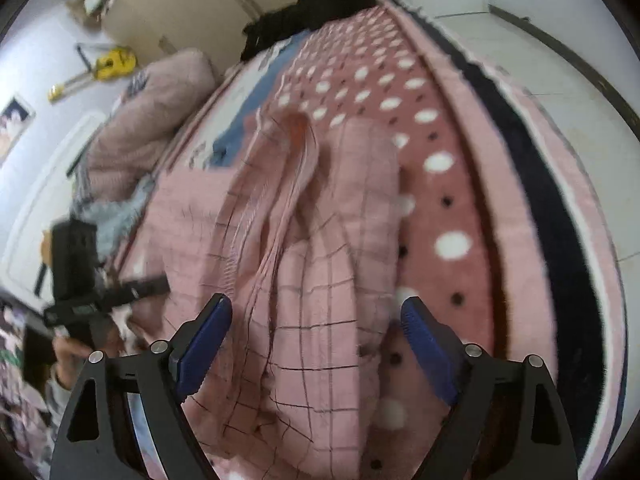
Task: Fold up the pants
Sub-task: 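Grasp the folded pants with the left gripper while the right gripper grasps the other end, lifting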
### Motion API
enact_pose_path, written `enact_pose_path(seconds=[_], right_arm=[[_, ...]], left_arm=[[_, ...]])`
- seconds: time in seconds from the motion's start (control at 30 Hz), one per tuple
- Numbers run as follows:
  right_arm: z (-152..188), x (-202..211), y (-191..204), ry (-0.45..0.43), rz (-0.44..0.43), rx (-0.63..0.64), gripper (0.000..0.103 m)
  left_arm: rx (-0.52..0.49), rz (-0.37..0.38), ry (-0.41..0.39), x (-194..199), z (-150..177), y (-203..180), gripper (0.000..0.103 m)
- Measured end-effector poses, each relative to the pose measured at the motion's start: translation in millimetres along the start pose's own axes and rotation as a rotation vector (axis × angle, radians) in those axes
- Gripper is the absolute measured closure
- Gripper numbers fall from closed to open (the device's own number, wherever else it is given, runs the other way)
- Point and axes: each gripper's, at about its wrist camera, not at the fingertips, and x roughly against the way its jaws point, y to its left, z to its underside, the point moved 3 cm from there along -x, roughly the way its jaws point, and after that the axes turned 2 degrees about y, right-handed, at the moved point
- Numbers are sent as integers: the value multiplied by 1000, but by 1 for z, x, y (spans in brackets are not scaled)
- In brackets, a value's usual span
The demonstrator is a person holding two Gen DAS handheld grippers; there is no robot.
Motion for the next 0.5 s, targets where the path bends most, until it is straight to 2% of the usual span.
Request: enact_pose_path(seconds=[0.1, 0.13, 0.17, 0.27, 0.33, 0.43, 0.5], right_arm=[[-6, 14, 8, -45, -4, 30, 17], [-8, 12, 14, -45, -2, 44, 15], [-8, 9, 20, -41, 5, 59, 8], [-5, -11, 26, 6, 49, 73, 6], [0, -25, 16, 57, 59, 27, 7], [8, -28, -3, 52, -7, -28, 10], [10, -24, -9, 50, -47, -50, 25]], left_arm=[[8, 8, 4, -5, -5, -5, 39], [14, 5, 4, -7, -6, -7, 39], [19, 1, 2, -7, -6, -7, 41], [23, -1, 0, -6, -4, -8, 50], [29, 11, 3, -3, -1, -6, 53], [41, 26, 2, -2, 1, -3, 56], [43, 32, 0, 2, 7, -4, 61]])
